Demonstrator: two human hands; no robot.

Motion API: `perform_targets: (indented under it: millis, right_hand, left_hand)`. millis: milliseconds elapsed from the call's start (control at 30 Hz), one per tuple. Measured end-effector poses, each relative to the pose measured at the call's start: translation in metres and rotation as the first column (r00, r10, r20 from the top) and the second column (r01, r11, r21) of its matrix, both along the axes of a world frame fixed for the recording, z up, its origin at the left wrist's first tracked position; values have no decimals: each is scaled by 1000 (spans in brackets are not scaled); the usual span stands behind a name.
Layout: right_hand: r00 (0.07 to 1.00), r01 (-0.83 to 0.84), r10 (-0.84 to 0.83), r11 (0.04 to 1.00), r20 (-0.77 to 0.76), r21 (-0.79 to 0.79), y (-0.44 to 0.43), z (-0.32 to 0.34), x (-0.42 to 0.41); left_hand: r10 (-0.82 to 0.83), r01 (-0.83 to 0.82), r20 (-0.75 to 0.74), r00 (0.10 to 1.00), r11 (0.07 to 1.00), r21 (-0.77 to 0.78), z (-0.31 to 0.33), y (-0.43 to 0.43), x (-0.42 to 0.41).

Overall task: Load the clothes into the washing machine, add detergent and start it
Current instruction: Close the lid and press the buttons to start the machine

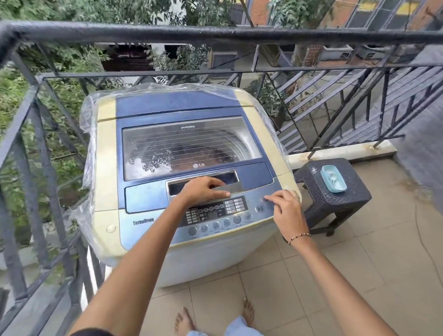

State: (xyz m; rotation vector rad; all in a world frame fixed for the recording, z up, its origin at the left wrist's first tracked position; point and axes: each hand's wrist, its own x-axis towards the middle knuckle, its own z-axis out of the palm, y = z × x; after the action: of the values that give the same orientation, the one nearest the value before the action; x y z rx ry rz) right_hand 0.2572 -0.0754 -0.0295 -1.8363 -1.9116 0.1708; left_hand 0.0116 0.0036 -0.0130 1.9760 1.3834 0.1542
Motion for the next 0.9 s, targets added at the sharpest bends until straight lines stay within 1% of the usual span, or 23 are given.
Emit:
perform_targets:
  millis: [467,700,900]
  right_hand:
    - [995,-87,85,995,53,40,6,-1,3]
    - [999,-37,35,997,28,63,10,-8,-6]
    - [995,-34,25,996,98,85,7,-12,-8]
  left_hand:
    - [33,-31,34,999,998,-48,2,-1,-1]
    - [32,-31,19,999,999,-33,-2,1,-1]
    - [46,-45,17,999,998,-46,-2,1,-1]
